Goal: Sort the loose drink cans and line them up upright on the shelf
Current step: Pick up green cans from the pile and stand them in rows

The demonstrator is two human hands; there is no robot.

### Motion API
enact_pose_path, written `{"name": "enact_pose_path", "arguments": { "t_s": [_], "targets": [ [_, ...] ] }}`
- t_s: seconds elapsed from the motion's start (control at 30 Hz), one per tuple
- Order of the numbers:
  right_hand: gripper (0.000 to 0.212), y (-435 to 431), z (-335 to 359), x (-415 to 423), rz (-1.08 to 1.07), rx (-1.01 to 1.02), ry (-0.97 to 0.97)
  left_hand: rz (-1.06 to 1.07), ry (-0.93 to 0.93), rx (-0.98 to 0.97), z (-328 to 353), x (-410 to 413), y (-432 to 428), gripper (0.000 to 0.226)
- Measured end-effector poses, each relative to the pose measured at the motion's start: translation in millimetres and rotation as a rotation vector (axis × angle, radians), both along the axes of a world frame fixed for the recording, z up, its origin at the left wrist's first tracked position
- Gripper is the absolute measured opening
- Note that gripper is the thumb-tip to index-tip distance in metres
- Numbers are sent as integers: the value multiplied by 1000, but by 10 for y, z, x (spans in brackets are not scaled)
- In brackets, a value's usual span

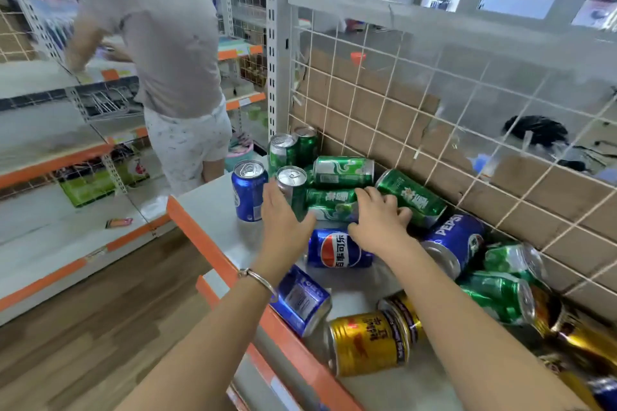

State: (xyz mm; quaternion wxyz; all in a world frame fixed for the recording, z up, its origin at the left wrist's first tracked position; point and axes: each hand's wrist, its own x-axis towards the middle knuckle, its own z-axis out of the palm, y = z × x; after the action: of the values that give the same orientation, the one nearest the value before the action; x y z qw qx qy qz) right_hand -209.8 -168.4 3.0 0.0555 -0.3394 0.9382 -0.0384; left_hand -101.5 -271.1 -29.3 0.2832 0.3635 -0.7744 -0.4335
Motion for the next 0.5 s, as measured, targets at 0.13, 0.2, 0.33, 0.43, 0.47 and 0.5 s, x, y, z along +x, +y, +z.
{"name": "enact_pose_path", "arguments": {
  "t_s": [0.13,0.2,0.33,0.43,0.47,0.5],
  "targets": [
    [65,-107,-17,-66,-74,35,60,-6,-7,-42,-60,-126,-72,97],
    [63,-159,-25,-78,-98,52,87,6,-43,-76,-72,-191,-85,97],
    [68,-230,-18,-92,-94,69,152,82,-130,-68,-86,-210,-150,96],
    [78,-240,-3,-108,-80,92,171,100,-132,-41,-110,-170,-257,86],
    [82,-244,-9,-98,-78,96,172,98,-109,-36,-118,-162,-268,82],
    [83,-255,-19,-81,-74,101,168,93,-72,-32,-130,-161,-272,77]
  ]
}}
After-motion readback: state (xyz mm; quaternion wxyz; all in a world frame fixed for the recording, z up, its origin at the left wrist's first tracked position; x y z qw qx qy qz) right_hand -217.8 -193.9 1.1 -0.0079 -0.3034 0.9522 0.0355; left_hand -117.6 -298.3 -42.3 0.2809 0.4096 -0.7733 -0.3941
